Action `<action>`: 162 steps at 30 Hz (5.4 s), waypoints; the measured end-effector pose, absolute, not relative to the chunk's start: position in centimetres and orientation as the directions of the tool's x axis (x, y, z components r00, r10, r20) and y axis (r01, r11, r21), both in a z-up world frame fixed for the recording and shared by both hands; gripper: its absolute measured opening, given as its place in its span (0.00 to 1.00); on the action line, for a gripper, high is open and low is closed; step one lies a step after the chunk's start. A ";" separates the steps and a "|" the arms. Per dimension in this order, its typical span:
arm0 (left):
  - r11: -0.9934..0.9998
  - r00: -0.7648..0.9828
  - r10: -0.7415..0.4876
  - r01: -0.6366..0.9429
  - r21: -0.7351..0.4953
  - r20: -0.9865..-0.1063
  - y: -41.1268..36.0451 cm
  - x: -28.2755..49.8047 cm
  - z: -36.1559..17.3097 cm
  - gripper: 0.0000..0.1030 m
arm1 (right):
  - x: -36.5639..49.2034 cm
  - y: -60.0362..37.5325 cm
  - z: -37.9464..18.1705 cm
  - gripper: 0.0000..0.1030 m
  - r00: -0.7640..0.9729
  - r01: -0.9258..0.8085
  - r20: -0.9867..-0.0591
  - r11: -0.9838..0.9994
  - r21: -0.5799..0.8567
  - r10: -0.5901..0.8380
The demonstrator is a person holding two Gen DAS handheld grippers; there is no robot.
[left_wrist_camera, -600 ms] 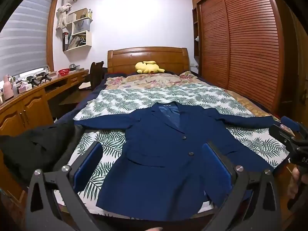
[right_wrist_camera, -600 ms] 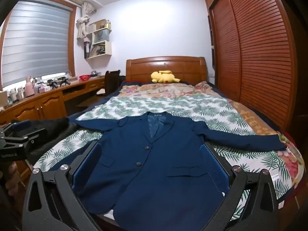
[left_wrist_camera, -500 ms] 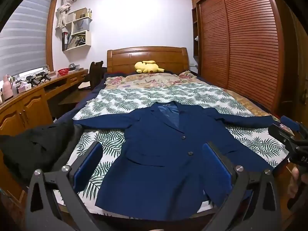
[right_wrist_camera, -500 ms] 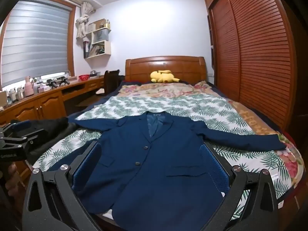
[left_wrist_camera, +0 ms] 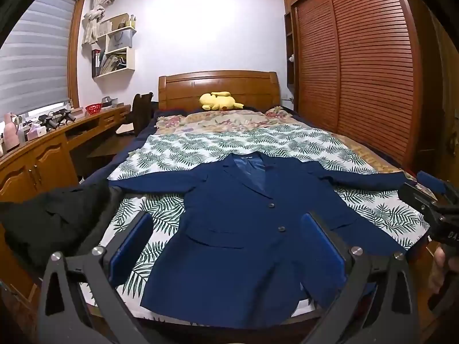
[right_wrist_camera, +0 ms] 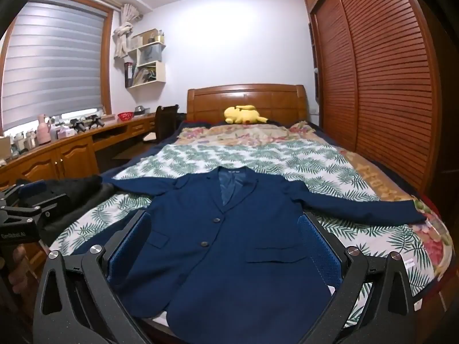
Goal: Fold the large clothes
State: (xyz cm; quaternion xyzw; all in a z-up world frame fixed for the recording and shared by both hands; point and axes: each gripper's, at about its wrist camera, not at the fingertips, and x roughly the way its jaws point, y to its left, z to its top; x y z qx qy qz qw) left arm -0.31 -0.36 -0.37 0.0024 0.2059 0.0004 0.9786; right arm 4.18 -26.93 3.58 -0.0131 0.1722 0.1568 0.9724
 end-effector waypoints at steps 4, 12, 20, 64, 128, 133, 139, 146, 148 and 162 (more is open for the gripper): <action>1.000 0.917 -0.002 0.002 -0.001 -0.400 -0.5 -0.4 -0.1 1.00 | 4.1 -27.0 3.7 1.00 0.891 -0.311 -0.339 0.950 0.028 0.302; 1.000 0.921 -0.006 0.005 -0.002 -0.388 -0.6 -1.0 0.4 1.00 | 4.1 -27.0 3.6 1.00 0.892 -0.310 -0.337 0.950 0.028 0.301; 1.000 0.922 -0.007 0.007 -0.003 -0.387 -0.8 -1.3 0.5 1.00 | 3.8 -27.0 3.9 1.00 0.892 -0.311 -0.336 0.950 0.027 0.302; 1.000 0.924 -0.010 0.008 -0.007 -0.383 -1.1 -1.6 1.0 1.00 | 3.7 -27.0 4.0 1.00 0.893 -0.312 -0.332 0.949 0.032 0.305; 0.996 0.767 0.070 -0.094 -0.004 -0.638 15.3 21.4 -9.4 1.00 | 27.0 -13.2 -7.6 1.00 0.744 -0.540 -0.530 0.833 -0.118 0.407; 0.995 0.739 0.069 -0.102 -0.010 -0.670 17.8 26.3 -9.9 1.00 | 29.7 -13.4 -10.7 1.00 0.707 -0.542 -0.587 0.836 -0.091 0.394; 0.991 0.711 0.063 -0.126 -0.039 -0.701 20.5 31.6 -11.0 1.00 | 30.6 -14.2 -11.8 1.00 0.672 -0.546 -0.615 0.837 -0.034 0.413; 0.978 0.696 0.045 -0.178 -0.111 -0.717 23.4 35.7 -11.7 0.98 | 30.3 -14.2 -12.0 1.00 0.672 -0.551 -0.616 0.834 -0.043 0.412; 0.974 0.693 0.040 -0.187 -0.125 -0.720 23.7 36.2 -12.2 0.96 | 30.4 -13.9 -12.0 1.00 0.672 -0.551 -0.617 0.833 -0.048 0.410; 0.948 0.604 0.024 -0.267 -0.174 -0.796 25.2 37.5 -17.0 0.62 | 30.4 -13.7 -12.1 1.00 0.671 -0.551 -0.618 0.833 -0.048 0.409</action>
